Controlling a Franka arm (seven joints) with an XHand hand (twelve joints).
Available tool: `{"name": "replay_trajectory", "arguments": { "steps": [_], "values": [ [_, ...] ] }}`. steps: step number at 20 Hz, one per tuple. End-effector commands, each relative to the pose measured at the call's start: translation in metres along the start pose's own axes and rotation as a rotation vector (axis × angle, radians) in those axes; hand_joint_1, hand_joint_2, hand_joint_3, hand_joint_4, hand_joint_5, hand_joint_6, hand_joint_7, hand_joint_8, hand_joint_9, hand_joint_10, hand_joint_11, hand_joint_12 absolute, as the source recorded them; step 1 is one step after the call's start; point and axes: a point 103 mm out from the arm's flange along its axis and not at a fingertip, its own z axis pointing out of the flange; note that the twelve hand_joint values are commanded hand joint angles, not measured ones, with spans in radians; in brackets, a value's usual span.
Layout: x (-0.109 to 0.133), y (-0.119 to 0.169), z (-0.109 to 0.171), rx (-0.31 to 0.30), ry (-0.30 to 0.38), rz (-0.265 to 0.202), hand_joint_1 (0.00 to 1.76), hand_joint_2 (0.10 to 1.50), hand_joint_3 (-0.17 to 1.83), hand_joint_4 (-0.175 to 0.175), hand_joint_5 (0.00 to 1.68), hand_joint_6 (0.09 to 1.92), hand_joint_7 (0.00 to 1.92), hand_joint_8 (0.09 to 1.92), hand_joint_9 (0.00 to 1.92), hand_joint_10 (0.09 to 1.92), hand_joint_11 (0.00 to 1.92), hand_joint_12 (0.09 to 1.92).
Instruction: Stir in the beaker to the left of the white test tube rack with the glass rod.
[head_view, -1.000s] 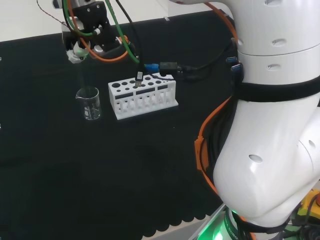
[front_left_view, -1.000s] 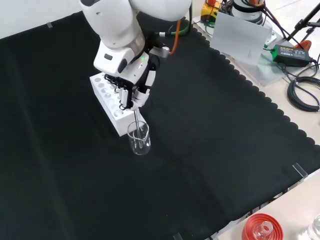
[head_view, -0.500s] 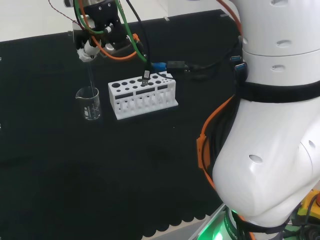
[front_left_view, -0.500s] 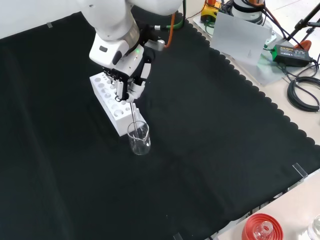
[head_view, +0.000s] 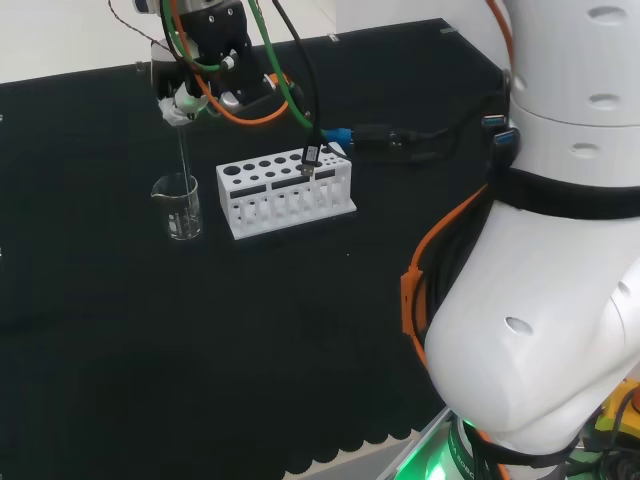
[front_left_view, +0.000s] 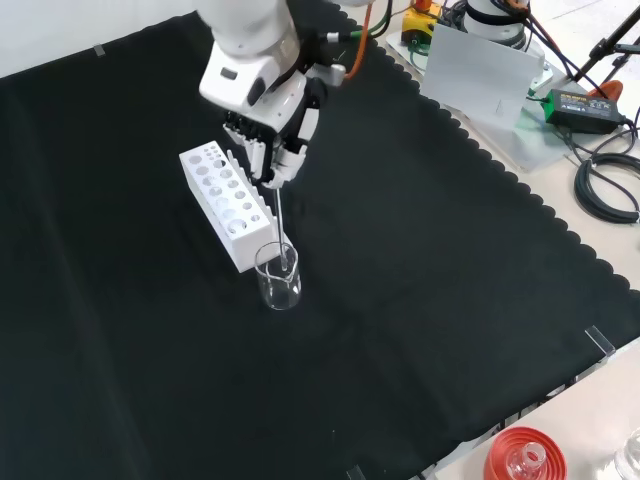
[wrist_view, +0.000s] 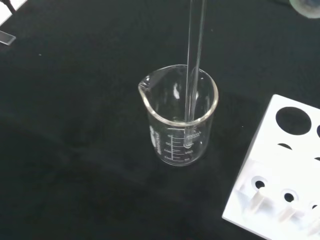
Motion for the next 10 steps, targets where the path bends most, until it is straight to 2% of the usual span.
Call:
{"name": "replay_trajectory", "arguments": {
  "steps": [1, 10],
  "values": [
    [0.0170, -0.0081, -0.0098, -0.014, 0.001, -0.015, 1.18, 1.19, -0.17, -0.175, 1.00, 1.01, 1.56, 0.58, 1.80, 0.28, 1.63, 0.58],
    [0.0219, -0.0090, -0.0112, -0.020, -0.005, -0.017, 1.18, 1.19, -0.17, -0.175, 1.00, 1.01, 1.56, 0.58, 1.80, 0.28, 1.63, 0.58]
  ]
}}
